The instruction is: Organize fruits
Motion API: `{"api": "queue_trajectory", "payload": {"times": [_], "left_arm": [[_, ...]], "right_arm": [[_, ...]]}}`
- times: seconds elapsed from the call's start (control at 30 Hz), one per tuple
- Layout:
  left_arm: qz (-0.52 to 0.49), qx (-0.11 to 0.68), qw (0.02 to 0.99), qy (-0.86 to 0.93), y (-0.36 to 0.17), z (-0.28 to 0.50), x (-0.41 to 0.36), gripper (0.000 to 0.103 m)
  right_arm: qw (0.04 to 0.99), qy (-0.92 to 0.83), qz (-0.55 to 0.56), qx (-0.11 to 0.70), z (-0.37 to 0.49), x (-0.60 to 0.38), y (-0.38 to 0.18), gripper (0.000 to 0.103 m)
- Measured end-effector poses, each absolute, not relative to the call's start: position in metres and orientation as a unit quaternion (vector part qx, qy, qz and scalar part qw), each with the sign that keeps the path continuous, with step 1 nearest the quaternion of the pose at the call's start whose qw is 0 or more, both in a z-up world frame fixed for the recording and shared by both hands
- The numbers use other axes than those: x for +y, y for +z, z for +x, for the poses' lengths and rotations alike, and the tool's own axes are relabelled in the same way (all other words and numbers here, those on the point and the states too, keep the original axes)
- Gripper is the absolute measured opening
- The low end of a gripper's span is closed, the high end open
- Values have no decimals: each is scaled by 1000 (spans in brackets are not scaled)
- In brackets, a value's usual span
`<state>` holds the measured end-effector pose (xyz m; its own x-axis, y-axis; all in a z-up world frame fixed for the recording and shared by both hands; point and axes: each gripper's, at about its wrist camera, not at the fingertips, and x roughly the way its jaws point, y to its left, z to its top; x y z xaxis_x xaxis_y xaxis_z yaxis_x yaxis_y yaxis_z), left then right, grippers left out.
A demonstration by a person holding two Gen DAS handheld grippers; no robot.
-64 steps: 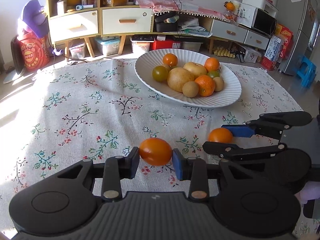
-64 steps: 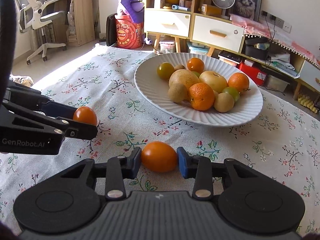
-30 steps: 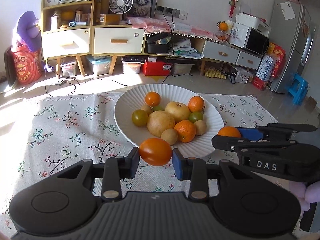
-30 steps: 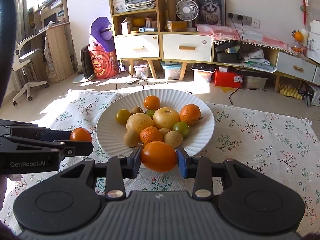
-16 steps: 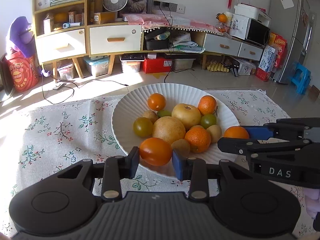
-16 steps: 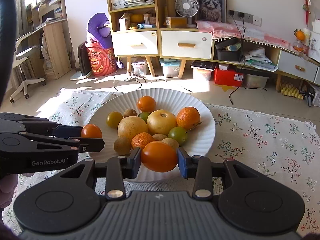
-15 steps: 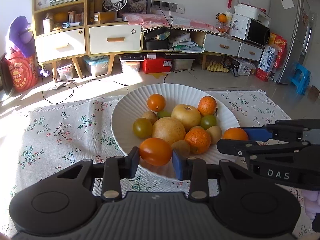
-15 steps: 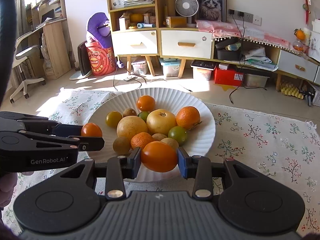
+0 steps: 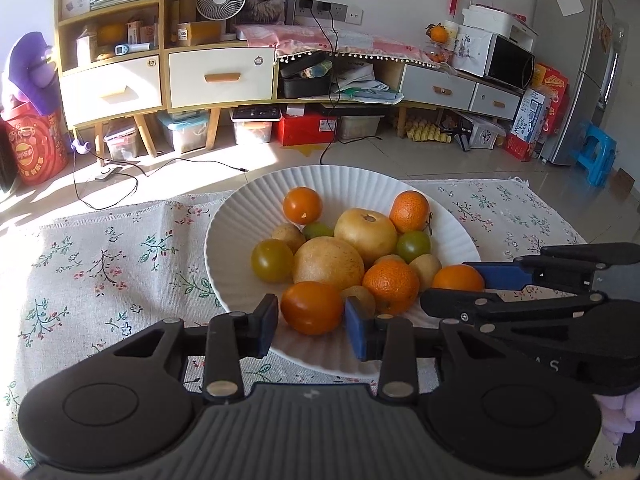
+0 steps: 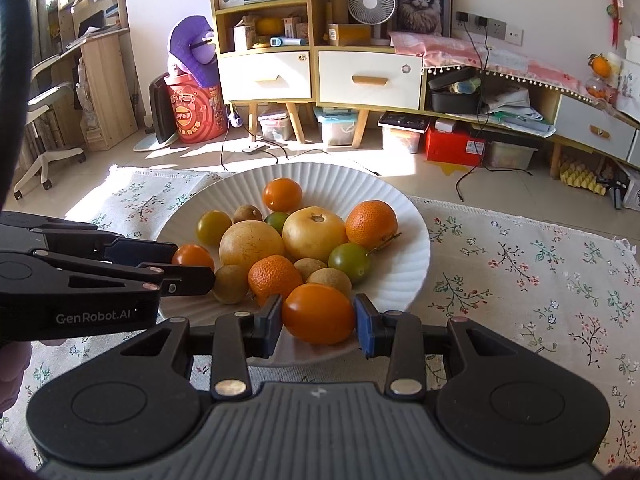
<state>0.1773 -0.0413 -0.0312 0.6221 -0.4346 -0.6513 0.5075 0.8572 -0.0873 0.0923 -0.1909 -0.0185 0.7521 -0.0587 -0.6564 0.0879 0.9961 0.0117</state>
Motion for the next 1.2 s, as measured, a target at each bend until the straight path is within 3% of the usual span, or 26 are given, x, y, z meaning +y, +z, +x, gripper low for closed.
{"api": "queue_trajectory", "payload": {"times": [0.1,0.37,0.53,0.83,1.2], "left_arm": [[49,347,899,-264,-31,177,-41,32],[34,345,902,-256,-23,171,-30,64],[22,344,905,-251,-15,164,-22,77],[-4,358,902,-241,-5,141,-9,90],[18,374,904,-206,-3,93,7,95]], "right_arm": [[936,-36,20,351,92,-190,-18,35],[938,-41,18,345,85,-192,-12,65],[940,-45,20,339,79,-192,-5,73],[938,-49,-14,344,61,-183,6,84],[930,-78,-6,360,29,-179,18,93]]}}
